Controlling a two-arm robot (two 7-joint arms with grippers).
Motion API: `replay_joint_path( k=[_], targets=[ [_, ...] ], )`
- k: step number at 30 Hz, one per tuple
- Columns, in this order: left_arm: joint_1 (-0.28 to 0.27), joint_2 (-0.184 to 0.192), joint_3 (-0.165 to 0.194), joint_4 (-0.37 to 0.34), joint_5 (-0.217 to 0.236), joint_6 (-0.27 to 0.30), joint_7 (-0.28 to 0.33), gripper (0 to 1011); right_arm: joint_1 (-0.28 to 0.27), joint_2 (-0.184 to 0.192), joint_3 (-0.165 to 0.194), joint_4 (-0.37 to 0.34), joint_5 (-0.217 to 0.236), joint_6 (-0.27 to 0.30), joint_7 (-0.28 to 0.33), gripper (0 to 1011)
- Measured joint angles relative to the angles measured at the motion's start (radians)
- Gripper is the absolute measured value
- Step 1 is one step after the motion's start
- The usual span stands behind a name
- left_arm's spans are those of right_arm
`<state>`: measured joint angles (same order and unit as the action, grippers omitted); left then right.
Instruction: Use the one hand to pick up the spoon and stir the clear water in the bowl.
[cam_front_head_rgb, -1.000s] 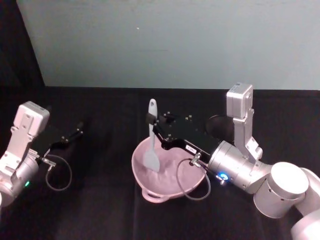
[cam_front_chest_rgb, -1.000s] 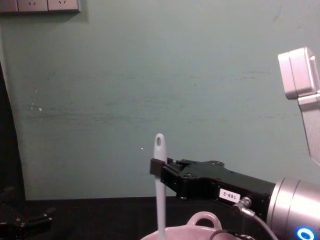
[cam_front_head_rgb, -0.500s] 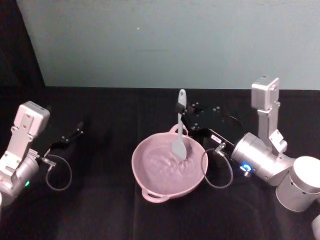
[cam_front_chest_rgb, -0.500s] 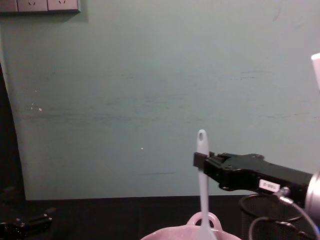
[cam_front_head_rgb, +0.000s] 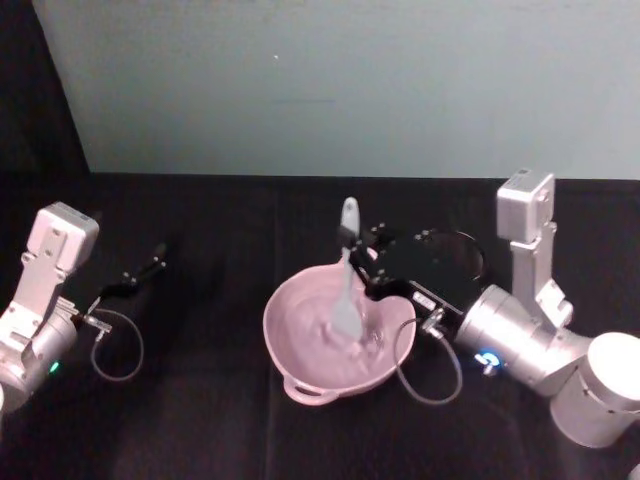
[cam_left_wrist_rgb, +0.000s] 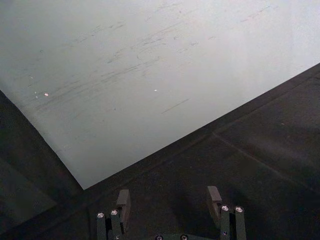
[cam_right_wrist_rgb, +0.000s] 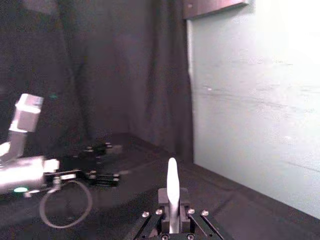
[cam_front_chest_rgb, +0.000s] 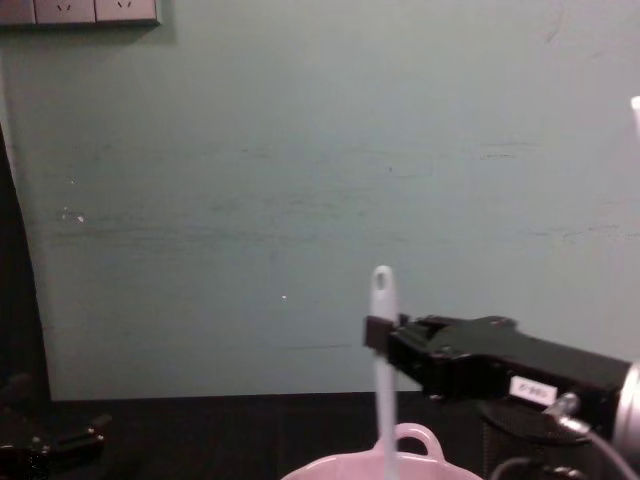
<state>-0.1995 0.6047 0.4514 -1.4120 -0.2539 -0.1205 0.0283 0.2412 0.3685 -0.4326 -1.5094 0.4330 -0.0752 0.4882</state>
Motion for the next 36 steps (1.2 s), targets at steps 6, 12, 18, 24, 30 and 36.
replay_joint_path(
  k=[6, 12, 18, 24, 30, 36],
  targets=[
    [0.0, 0.0, 0.0, 0.0, 0.0, 0.0, 0.0, 1005, 0.008, -0.025, -0.037, -0.001, -0.001, 0.0, 0.023, 112],
    [0.0, 0.0, 0.0, 0.0, 0.0, 0.0, 0.0, 1005, 0.044, -0.057, -0.072, 0.037, -0.006, -0.003, 0.042, 112],
    [0.0, 0.0, 0.0, 0.0, 0.0, 0.0, 0.0, 1005, 0.086, -0.081, -0.085, 0.093, -0.006, -0.011, 0.054, 112],
    [0.0, 0.0, 0.0, 0.0, 0.0, 0.0, 0.0, 1005, 0.114, -0.091, -0.078, 0.143, 0.003, -0.02, 0.057, 112],
    [0.0, 0.0, 0.0, 0.0, 0.0, 0.0, 0.0, 1005, 0.133, -0.086, -0.055, 0.18, 0.009, -0.028, 0.052, 112],
    [0.0, 0.0, 0.0, 0.0, 0.0, 0.0, 0.0, 1005, 0.125, -0.06, -0.024, 0.175, 0.003, -0.031, 0.023, 112]
  ],
)
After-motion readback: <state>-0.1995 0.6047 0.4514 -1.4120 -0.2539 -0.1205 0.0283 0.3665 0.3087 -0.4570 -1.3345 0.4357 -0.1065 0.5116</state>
